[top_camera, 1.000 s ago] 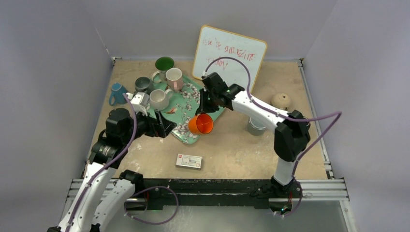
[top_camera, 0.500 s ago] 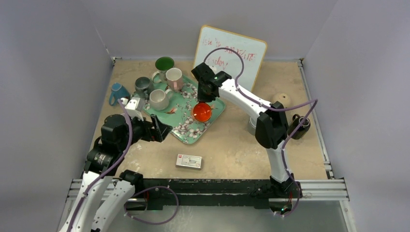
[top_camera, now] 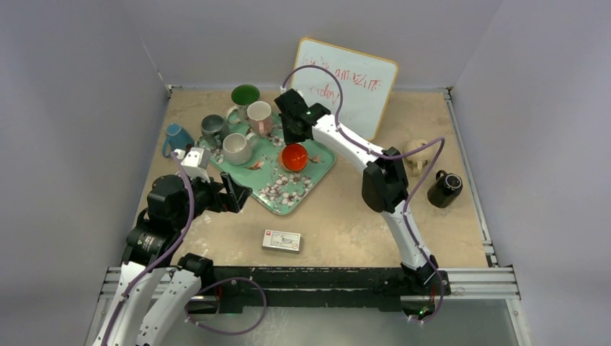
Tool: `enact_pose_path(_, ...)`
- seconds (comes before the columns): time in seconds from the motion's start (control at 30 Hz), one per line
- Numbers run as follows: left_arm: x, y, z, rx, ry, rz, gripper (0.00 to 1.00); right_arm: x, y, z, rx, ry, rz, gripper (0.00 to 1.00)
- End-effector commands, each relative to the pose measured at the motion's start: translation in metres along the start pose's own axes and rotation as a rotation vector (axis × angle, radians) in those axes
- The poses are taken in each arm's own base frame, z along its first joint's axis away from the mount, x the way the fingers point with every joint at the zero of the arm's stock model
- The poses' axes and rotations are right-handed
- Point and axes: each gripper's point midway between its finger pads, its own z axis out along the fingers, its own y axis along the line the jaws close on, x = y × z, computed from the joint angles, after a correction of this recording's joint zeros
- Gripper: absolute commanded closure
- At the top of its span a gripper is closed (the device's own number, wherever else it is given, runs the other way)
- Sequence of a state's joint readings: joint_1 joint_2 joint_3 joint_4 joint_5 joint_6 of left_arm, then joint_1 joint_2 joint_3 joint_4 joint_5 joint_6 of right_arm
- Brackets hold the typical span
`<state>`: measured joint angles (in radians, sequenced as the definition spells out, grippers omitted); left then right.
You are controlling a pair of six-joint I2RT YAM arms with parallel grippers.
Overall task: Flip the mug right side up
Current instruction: Place the cup on the tray.
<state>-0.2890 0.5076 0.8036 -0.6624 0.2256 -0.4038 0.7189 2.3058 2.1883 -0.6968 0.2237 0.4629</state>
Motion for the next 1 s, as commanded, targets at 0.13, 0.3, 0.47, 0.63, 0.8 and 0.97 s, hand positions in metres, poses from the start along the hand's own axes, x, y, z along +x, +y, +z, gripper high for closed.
enact_pose_path(0.13, -0.008, 0.004, -0.002, -0.026, -0.032, 0.025, 0.04, -0.046, 0.007, 0.008, -0.026, -0.148, -0.052, 0.94)
enact_pose_path(0.3, -0.008, 0.006, -0.001, -0.036, -0.021, 0.026, 0.04, -0.066, 0.005, 0.015, -0.008, -0.23, -0.063, 0.93)
enact_pose_path(0.47, -0.008, 0.007, -0.001, -0.042, -0.021, 0.029, 0.04, -0.079, 0.009, 0.021, -0.014, -0.276, -0.073, 0.81)
enact_pose_path(0.63, -0.008, 0.008, -0.001, -0.05, -0.021, 0.029, 0.04, -0.078, 0.012, 0.035, -0.033, -0.274, -0.08, 0.73)
enact_pose_path(0.8, -0.008, 0.01, -0.001, -0.058, -0.021, 0.03, 0.04, -0.08, 0.016, 0.039, -0.047, -0.282, -0.079, 0.62)
enact_pose_path(0.97, -0.008, 0.009, -0.001, -0.05, -0.022, 0.034, 0.04, -0.103, 0.021, 0.027, -0.085, -0.353, -0.101, 0.51)
